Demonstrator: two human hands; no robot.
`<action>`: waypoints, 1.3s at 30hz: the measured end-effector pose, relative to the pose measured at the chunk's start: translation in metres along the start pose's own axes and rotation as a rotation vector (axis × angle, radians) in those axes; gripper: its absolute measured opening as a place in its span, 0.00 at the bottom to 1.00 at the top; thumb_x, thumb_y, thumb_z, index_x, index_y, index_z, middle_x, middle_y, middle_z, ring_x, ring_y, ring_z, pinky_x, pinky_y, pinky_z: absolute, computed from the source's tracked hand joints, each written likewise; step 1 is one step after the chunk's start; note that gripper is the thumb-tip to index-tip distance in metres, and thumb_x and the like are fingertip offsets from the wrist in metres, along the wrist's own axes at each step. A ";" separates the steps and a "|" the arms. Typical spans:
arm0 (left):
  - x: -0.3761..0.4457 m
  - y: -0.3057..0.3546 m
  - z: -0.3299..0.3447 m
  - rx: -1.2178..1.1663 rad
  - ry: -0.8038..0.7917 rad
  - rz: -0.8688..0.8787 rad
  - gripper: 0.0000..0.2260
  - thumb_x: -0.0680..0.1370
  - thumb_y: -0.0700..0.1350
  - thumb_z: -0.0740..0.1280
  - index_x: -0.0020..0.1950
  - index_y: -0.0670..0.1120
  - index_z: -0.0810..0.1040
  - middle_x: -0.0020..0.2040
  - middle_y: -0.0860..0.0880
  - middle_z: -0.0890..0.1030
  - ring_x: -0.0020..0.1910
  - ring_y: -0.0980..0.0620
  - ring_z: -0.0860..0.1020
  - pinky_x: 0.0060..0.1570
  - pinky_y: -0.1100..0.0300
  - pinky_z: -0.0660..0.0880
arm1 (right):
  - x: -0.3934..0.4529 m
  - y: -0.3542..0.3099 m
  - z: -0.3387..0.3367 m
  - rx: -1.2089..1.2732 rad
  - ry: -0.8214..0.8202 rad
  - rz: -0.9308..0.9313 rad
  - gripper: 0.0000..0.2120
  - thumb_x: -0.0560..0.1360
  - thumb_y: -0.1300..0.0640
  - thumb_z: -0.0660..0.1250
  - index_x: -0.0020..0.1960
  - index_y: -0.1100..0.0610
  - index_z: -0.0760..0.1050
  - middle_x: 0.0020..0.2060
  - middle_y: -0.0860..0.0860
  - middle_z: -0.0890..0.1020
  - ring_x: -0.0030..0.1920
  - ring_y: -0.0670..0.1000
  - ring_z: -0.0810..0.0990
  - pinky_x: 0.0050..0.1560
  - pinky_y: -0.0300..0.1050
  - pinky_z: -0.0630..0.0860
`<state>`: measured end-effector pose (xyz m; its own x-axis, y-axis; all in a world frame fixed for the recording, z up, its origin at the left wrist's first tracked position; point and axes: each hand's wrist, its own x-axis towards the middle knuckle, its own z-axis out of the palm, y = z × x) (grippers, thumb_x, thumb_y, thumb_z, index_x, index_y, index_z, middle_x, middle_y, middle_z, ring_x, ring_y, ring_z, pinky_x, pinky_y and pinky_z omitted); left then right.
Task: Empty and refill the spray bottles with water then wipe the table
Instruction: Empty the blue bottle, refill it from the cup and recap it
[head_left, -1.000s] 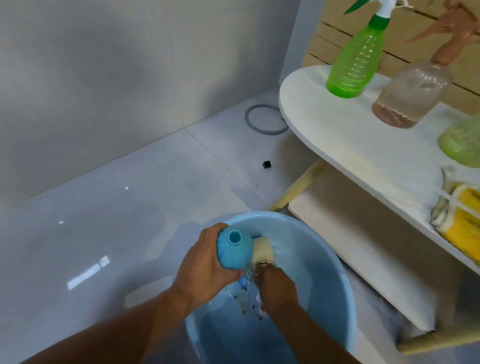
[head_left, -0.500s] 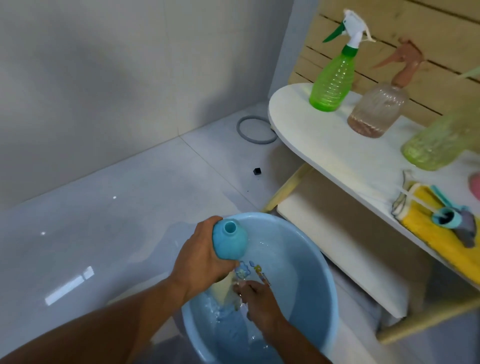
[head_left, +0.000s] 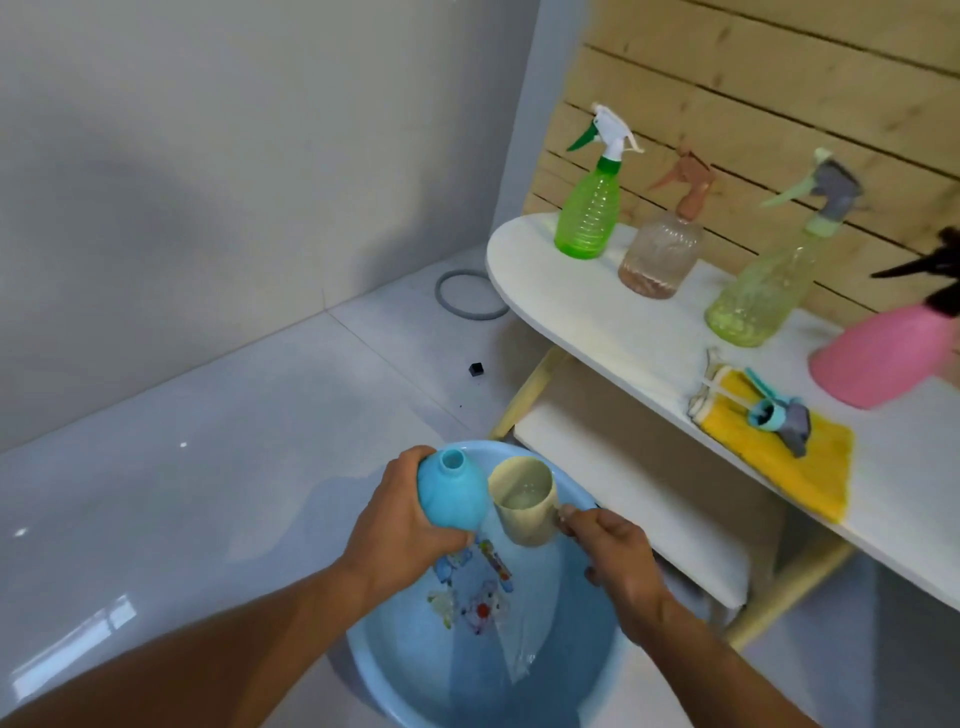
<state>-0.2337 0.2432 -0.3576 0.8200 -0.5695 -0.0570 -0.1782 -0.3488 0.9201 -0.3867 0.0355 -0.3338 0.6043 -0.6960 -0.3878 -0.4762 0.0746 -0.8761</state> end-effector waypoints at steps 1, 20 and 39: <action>-0.002 -0.001 0.002 -0.017 0.013 -0.007 0.40 0.56 0.58 0.81 0.63 0.66 0.66 0.61 0.63 0.72 0.58 0.59 0.76 0.51 0.58 0.78 | -0.002 -0.006 -0.006 0.001 0.004 -0.009 0.15 0.75 0.44 0.73 0.39 0.55 0.80 0.36 0.48 0.80 0.38 0.48 0.73 0.37 0.45 0.68; -0.017 0.031 0.003 0.282 -0.020 -0.033 0.44 0.61 0.54 0.84 0.71 0.59 0.64 0.61 0.56 0.69 0.58 0.48 0.76 0.52 0.52 0.78 | -0.046 -0.098 -0.041 -0.145 0.097 -0.451 0.20 0.73 0.45 0.76 0.34 0.57 0.72 0.27 0.47 0.69 0.29 0.45 0.64 0.31 0.40 0.65; -0.017 0.048 0.008 0.400 -0.030 0.019 0.43 0.61 0.57 0.83 0.71 0.58 0.65 0.61 0.55 0.72 0.56 0.48 0.77 0.53 0.52 0.79 | -0.076 -0.125 -0.036 -0.526 0.191 -0.681 0.12 0.74 0.42 0.73 0.36 0.45 0.75 0.32 0.39 0.75 0.35 0.43 0.73 0.34 0.41 0.64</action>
<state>-0.2605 0.2298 -0.3160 0.7992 -0.5983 -0.0586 -0.3957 -0.5968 0.6980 -0.3959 0.0529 -0.1842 0.7692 -0.5809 0.2664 -0.3127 -0.7057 -0.6357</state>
